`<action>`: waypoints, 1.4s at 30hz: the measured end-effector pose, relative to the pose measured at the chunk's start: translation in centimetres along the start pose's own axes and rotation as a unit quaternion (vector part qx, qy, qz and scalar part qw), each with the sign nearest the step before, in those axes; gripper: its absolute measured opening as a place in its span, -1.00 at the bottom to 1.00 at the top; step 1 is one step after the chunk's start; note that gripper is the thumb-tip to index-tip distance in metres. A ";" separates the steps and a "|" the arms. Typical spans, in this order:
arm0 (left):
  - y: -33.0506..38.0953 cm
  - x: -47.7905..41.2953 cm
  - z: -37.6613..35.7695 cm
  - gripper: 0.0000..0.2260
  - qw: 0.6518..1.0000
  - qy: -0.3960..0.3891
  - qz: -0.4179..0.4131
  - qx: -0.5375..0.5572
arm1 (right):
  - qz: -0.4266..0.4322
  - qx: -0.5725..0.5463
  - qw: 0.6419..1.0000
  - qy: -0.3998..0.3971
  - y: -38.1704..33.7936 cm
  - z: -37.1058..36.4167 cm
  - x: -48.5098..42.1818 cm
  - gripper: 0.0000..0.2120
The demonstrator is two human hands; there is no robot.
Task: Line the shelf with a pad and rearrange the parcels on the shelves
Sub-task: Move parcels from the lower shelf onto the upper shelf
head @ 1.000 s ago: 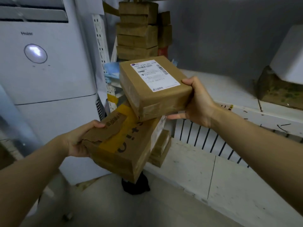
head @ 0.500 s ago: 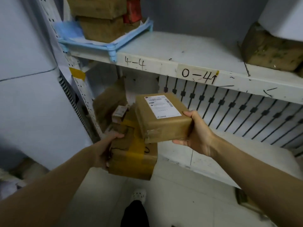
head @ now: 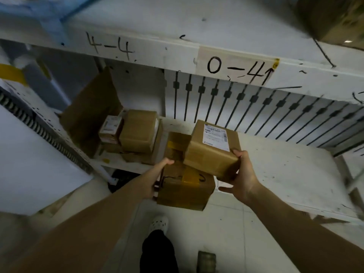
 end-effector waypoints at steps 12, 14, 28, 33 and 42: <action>3.5 -6.6 -1.7 -0.65 0.999 0.033 0.024 0.012 | -0.106 -0.064 0.992 0.017 -0.1 -4.0 -10.7 -0.34; 4.0 -7.5 -1.8 -0.71 0.999 0.034 0.020 0.022 | -0.111 -0.065 0.992 0.014 -0.4 -4.6 -11.8 -0.34; 2.2 -13.0 0.3 -0.40 0.990 0.071 0.004 0.119 | -0.076 -0.074 0.994 0.025 0.1 -8.9 -18.3 -0.61; 2.2 -14.0 1.0 -0.31 0.977 0.135 0.008 0.165 | -0.074 -0.080 0.994 0.013 0.5 -9.5 -19.3 -0.59; 0.9 -15.5 2.3 -0.68 0.950 0.241 -0.042 0.196 | -0.046 -0.061 0.997 -0.027 -2.2 -10.6 -19.6 -0.60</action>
Point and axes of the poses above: each hand's wrist, its own x-axis away from the middle knuckle, its own z-axis out of the back of the hand, y = z × x, the point moved 5 cm from there along -x, towards the middle knuckle, and after that the axes turned 14 degrees about -z, right-handed, at the moved point
